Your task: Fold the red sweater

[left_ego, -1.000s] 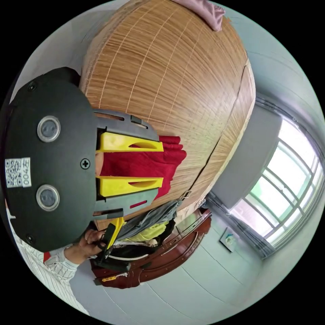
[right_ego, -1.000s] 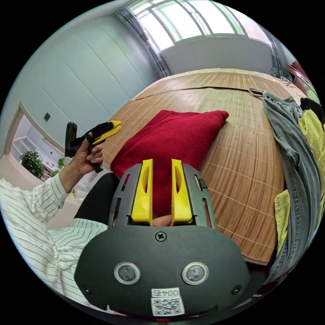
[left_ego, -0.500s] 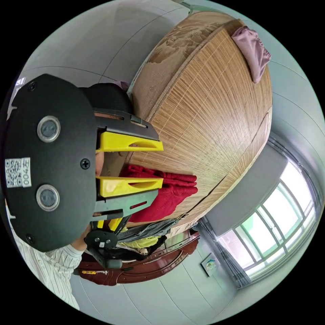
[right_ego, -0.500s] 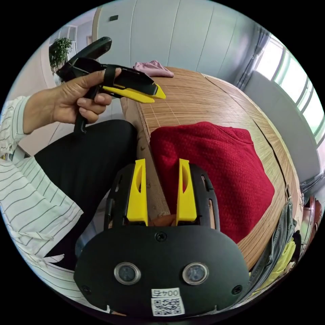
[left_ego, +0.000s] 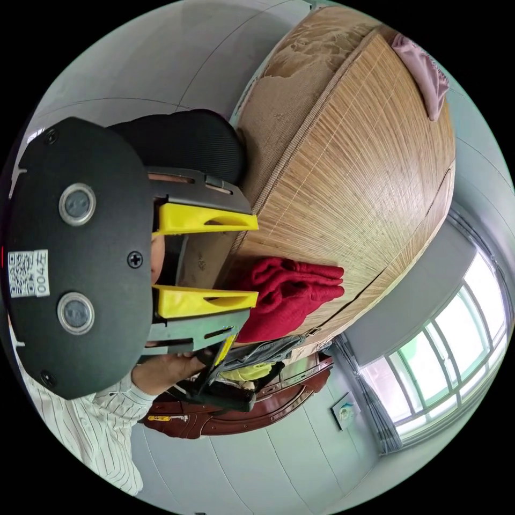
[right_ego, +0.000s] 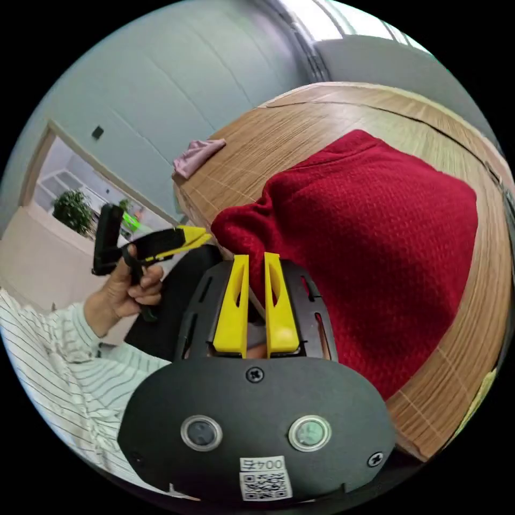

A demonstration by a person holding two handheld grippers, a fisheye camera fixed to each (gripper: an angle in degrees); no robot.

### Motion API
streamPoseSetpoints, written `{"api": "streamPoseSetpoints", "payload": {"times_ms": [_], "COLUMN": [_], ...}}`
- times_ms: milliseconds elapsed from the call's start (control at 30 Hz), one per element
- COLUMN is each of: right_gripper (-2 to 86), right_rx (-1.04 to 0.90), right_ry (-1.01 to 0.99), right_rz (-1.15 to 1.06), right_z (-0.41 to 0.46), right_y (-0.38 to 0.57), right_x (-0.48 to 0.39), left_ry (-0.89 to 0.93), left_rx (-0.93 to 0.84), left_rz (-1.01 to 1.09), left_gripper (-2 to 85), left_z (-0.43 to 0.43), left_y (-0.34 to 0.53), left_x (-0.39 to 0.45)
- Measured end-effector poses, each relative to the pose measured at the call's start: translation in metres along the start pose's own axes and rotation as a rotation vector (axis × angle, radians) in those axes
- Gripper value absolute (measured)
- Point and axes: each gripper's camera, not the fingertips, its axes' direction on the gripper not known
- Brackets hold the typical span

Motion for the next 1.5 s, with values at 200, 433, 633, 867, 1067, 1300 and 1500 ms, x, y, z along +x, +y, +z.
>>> {"api": "streamPoseSetpoints", "payload": {"times_ms": [200, 433, 633, 867, 1067, 1300, 1500], "right_gripper": [5.6, 5.6, 6.5, 12.7, 16.1, 17.6, 19.4], "right_rx": [0.031, 0.038, 0.036, 0.087, 0.377, 0.412, 0.390], "right_ry": [-0.116, -0.041, 0.060, -0.050, -0.306, -0.374, -0.431], "right_rz": [0.091, 0.019, -0.077, -0.042, 0.368, 0.558, 0.634], "right_z": [-0.014, -0.025, -0.032, -0.088, -0.177, -0.190, -0.175], "right_y": [0.011, 0.021, 0.029, 0.050, 0.078, 0.061, 0.035], "right_x": [0.045, 0.067, 0.081, 0.138, 0.286, 0.380, 0.418], "left_ry": [0.174, 0.240, 0.206, 0.122, 0.084, 0.075, 0.101], "left_rx": [0.010, -0.016, -0.032, -0.064, -0.079, -0.102, -0.117], "left_rz": [0.037, 0.006, -0.060, -0.099, -0.083, -0.117, -0.128], "left_gripper": [19.5, 23.2, 22.7, 9.0, 7.2, 7.1, 7.0], "left_z": [0.026, 0.050, 0.060, 0.058, 0.042, 0.030, 0.033], "left_y": [-0.001, -0.013, -0.029, -0.042, -0.068, -0.100, -0.116], "left_x": [0.010, 0.020, 0.017, 0.002, -0.009, -0.036, -0.050]}}
